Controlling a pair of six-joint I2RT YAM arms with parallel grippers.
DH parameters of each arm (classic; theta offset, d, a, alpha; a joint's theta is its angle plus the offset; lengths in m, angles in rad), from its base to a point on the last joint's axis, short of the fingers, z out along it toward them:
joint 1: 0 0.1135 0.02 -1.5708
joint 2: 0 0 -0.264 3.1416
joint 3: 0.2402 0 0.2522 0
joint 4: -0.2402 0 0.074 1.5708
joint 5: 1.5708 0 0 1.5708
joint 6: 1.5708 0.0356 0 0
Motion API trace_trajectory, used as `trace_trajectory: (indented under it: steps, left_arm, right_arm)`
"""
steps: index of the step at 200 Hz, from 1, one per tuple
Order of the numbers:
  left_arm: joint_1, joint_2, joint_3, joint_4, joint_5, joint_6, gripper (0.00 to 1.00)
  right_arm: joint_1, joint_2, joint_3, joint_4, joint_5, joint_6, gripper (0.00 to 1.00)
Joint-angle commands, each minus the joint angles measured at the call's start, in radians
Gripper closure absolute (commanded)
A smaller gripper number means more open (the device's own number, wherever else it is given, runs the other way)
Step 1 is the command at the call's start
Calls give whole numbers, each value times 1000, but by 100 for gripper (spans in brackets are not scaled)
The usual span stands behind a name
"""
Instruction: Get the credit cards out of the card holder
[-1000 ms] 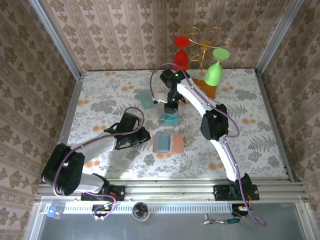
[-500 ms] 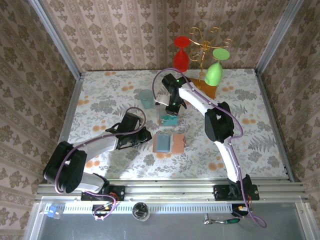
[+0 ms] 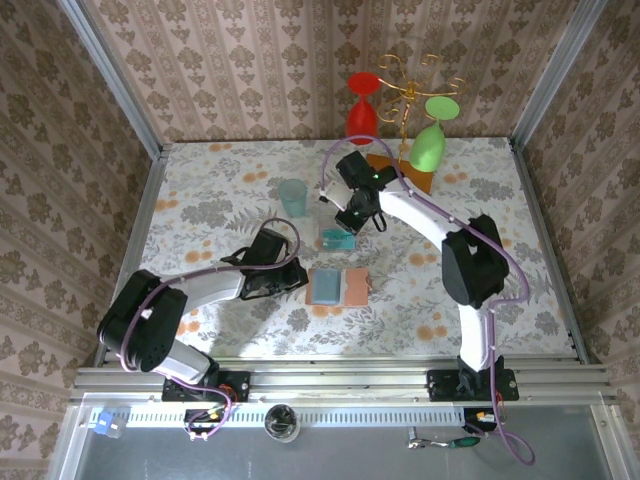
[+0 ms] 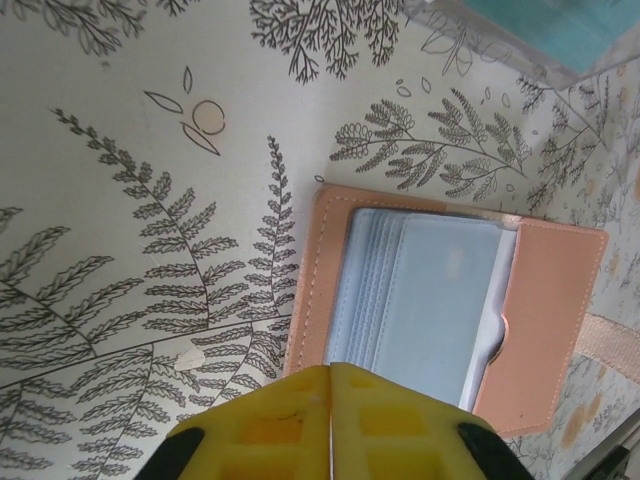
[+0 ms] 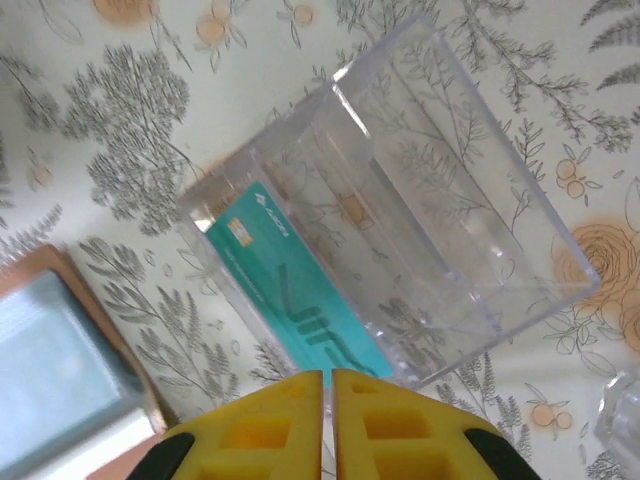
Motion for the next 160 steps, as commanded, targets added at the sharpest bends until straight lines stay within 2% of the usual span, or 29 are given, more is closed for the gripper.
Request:
trace_trajectory:
  steps: [1,43,73,129,160]
  left_arm:
    - [-9,14,29,22,21,2,93]
    - [-27,28,19,38,21,-6,95]
    - [-44,34,14,28,8,-11,97]
    - [-67,20,-3,28,-26,-20,98]
    - [-79,15,-10,28,-37,-28,98]
  right_arm:
    - [23,-113,-108,133,-20,237,88]
    - [70,-283,-387,373,-95,590,86]
    - [109,-329,-503,443,-98,780,86]
    - [154,-310,-572,474,-164,946,84]
    - [160,-315,-602,494,-174,981,84]
